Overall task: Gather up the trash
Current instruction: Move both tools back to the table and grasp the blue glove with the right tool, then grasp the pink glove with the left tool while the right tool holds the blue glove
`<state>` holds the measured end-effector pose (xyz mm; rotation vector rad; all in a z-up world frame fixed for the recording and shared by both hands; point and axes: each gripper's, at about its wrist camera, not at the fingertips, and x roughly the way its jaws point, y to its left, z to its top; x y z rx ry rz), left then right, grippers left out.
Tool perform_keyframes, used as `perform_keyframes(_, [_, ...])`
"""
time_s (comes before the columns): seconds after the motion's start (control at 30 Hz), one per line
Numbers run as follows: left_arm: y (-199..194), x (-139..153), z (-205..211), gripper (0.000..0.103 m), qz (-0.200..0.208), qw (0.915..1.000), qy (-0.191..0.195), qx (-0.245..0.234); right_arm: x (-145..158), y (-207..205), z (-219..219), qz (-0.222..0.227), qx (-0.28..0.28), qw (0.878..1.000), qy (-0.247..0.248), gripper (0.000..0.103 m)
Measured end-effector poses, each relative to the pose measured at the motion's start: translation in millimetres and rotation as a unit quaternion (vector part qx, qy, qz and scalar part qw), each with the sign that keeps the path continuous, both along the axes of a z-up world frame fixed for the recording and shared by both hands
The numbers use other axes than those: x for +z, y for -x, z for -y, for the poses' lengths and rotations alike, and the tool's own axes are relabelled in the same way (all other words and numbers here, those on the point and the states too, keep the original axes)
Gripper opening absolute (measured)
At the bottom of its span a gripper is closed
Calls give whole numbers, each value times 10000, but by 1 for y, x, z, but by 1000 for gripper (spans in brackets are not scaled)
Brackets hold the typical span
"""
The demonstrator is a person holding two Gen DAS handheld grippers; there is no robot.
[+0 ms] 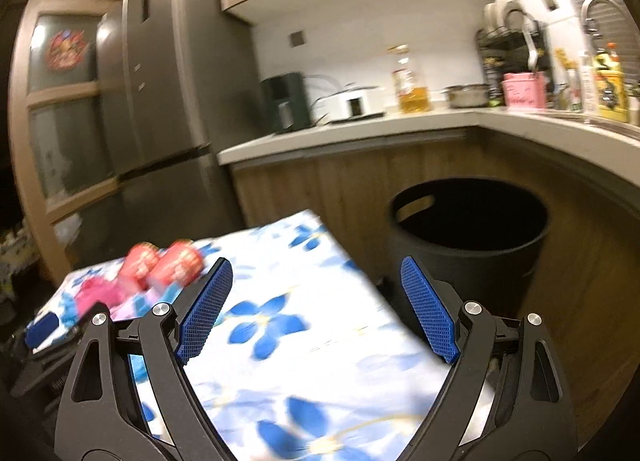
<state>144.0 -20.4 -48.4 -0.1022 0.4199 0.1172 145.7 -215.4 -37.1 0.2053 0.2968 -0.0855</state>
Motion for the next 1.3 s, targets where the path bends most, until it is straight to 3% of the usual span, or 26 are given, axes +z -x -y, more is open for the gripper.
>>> perform_keyframes(0.27, [12, -1, -59, 96, 87, 9981, 133, 595, -27, -29, -77, -403, 735, 9963, 192, 85])
perform_keyframes(0.53, [7, -7, -81, 96, -37, 9973, 189, 708, -44, -67, -113, -791, 945, 9923, 127, 83])
perform_keyframes(0.9, [1, -11, -93, 96, -58, 9968, 305, 738, -61, -104, -138, -1304, 1196, 9842, 41, 50])
perform_keyframes(1.13, [-1, -13, -91, 96, -88, 9970, 273, 715, -70, -116, -140, -1619, 1419, 9765, -103, 13])
perform_keyframes(1.3, [-6, -15, -84, 96, -168, 9976, 198, 637, -63, -106, -131, -1459, 1436, 9786, -220, 8])
